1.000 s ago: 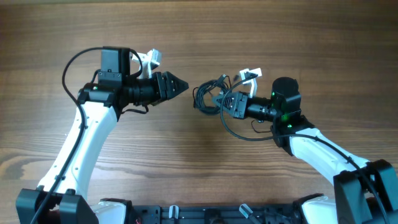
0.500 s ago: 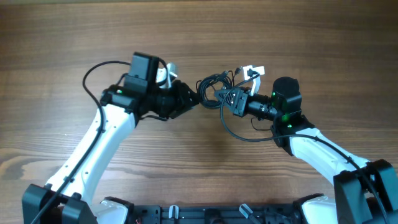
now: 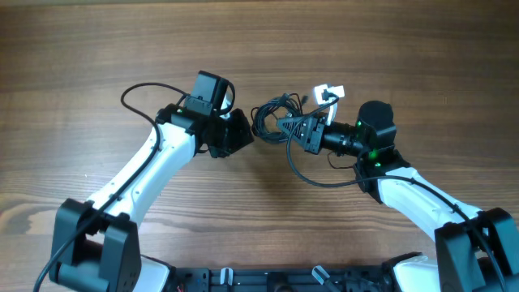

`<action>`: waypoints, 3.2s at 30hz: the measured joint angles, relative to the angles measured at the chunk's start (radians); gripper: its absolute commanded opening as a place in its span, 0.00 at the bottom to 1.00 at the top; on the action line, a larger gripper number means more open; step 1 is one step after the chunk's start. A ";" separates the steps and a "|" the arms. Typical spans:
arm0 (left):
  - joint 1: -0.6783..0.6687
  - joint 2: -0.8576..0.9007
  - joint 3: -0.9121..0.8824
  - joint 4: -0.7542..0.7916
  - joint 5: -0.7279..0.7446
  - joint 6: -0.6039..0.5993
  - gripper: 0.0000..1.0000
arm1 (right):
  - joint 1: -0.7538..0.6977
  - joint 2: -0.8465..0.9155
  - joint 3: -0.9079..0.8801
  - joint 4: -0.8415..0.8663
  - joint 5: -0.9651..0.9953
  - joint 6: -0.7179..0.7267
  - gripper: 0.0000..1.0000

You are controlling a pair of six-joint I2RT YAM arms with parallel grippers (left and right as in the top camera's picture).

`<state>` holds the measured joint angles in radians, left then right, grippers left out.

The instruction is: Untangle cables

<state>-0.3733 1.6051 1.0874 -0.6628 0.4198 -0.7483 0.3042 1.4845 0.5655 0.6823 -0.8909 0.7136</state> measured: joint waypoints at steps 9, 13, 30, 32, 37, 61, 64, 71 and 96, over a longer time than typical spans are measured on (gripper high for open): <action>0.108 -0.052 0.000 -0.003 0.057 0.215 0.19 | 0.000 0.000 0.000 -0.170 -0.116 -0.046 0.04; 0.196 -0.161 0.000 -0.007 0.186 0.443 0.38 | 0.000 0.000 0.000 -0.223 -0.246 -0.107 0.05; 0.127 -0.220 0.000 -0.215 0.492 1.082 0.27 | -0.002 0.000 0.000 -0.182 -0.515 -0.166 0.04; 0.150 -0.220 0.000 -0.192 0.510 1.090 0.31 | -0.002 0.000 0.000 -0.203 -0.514 -0.167 0.04; 0.267 -0.220 0.000 -0.167 0.620 1.094 0.43 | -0.002 0.000 0.000 -0.211 -0.510 -0.166 0.04; 0.097 -0.220 0.000 -0.168 0.534 1.094 0.25 | -0.002 0.000 0.000 -0.212 -0.493 -0.166 0.04; 0.078 -0.220 0.000 -0.169 0.525 1.095 0.22 | -0.002 0.000 0.000 -0.211 -0.497 -0.166 0.04; 0.039 -0.199 0.000 -0.184 0.463 1.090 0.11 | -0.002 0.000 0.000 -0.214 -0.503 -0.166 0.04; 0.151 -0.144 0.000 -0.067 -0.016 -0.286 0.04 | 0.078 0.000 -0.002 -0.252 -0.066 0.061 0.61</action>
<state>-0.2218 1.4609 1.0874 -0.7296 0.4038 -1.0340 0.3824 1.4845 0.5636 0.4305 -0.9565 0.7746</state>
